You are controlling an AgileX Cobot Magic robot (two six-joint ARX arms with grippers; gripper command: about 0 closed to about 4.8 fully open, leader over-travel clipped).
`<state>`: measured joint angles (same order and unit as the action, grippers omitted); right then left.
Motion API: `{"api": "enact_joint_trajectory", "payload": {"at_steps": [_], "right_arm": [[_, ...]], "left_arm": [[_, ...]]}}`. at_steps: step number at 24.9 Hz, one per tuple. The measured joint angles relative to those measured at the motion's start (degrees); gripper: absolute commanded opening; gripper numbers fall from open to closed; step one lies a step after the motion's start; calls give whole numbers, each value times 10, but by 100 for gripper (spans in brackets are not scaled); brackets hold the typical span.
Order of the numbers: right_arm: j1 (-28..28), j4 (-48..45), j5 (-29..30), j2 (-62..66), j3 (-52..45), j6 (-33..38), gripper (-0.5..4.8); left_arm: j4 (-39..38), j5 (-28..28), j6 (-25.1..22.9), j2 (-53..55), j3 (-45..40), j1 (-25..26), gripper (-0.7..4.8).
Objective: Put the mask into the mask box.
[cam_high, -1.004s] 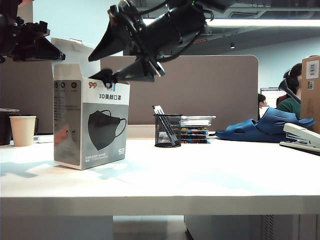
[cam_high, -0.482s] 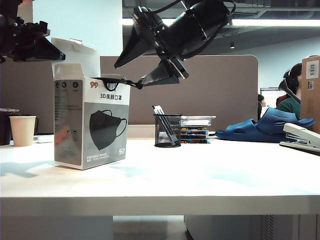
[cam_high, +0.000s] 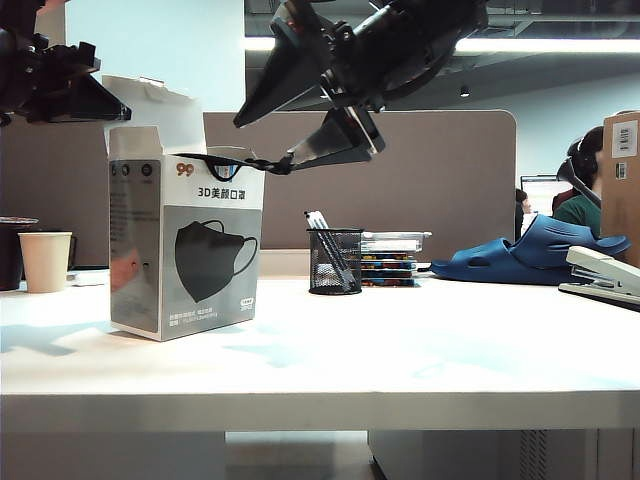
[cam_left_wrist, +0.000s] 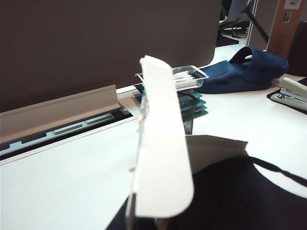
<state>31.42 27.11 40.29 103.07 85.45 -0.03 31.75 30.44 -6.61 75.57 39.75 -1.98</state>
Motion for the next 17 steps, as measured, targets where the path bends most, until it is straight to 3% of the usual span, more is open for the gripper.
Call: {"api": "enact_joint_trajectory", "payload": {"at_steps": [10, 17], "right_arm": [[-13, 108, 0, -16, -1, -41, 337], [-13, 97, 0, -16, -1, -44, 337]], "left_arm": [[2, -28, 0, 0, 0, 1, -6], [2, -28, 0, 0, 0, 1, -6]]}}
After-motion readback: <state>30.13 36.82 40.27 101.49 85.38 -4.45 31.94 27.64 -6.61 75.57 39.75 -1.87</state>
